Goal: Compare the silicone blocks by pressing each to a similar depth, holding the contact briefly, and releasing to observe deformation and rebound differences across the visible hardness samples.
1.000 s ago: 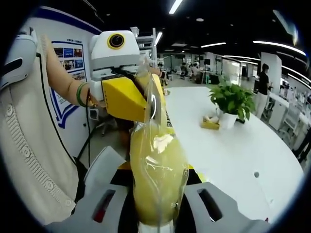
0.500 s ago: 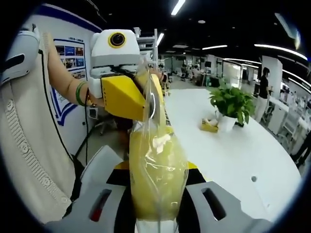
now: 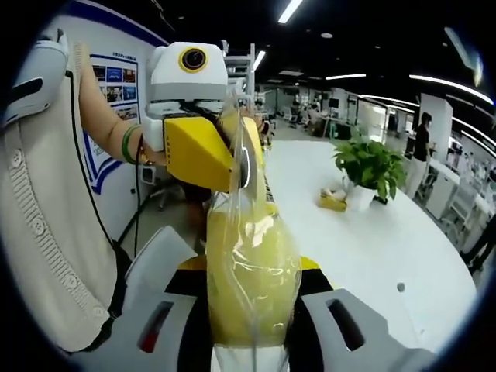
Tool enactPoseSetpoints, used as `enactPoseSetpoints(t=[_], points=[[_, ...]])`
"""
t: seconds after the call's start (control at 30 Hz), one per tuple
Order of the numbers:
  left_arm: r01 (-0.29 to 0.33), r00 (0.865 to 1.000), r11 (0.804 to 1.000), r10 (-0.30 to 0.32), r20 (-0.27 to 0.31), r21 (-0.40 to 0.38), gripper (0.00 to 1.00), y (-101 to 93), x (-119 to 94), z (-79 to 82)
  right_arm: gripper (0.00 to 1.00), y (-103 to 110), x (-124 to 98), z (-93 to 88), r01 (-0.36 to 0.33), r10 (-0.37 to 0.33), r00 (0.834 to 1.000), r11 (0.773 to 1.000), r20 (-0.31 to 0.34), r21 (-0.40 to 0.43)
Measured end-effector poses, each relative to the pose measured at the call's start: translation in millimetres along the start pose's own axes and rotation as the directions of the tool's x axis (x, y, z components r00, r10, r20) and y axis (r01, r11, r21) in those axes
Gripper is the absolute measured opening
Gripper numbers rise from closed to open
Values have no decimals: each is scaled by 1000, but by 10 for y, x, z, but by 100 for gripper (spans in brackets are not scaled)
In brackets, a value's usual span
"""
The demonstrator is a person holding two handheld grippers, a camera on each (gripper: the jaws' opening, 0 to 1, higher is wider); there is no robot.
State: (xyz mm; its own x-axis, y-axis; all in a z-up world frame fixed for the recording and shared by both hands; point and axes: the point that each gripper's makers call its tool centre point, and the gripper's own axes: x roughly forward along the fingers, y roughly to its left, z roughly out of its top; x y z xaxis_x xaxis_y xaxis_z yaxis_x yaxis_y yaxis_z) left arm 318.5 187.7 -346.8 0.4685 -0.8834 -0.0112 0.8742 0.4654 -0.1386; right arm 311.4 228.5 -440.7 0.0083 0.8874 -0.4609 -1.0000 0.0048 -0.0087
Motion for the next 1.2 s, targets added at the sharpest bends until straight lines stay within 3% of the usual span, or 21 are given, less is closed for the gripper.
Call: enactPoseSetpoints(t=[0.6, 0.97, 1.2], points=[[13, 1000, 999, -13, -3, -42, 0, -14, 36, -75, 30, -19, -17, -102, -4, 3, 999, 1000, -44, -7], [1, 1000, 992, 0, 4, -127, 0, 45, 77, -159, 34, -22, -51, -186, 1, 0, 999, 1000, -40, 15], [-1, 1000, 990, -1, -7, -144, 0, 52, 162, -223, 53, -26, -95, -268, 16, -14, 1000, 998, -27, 59]])
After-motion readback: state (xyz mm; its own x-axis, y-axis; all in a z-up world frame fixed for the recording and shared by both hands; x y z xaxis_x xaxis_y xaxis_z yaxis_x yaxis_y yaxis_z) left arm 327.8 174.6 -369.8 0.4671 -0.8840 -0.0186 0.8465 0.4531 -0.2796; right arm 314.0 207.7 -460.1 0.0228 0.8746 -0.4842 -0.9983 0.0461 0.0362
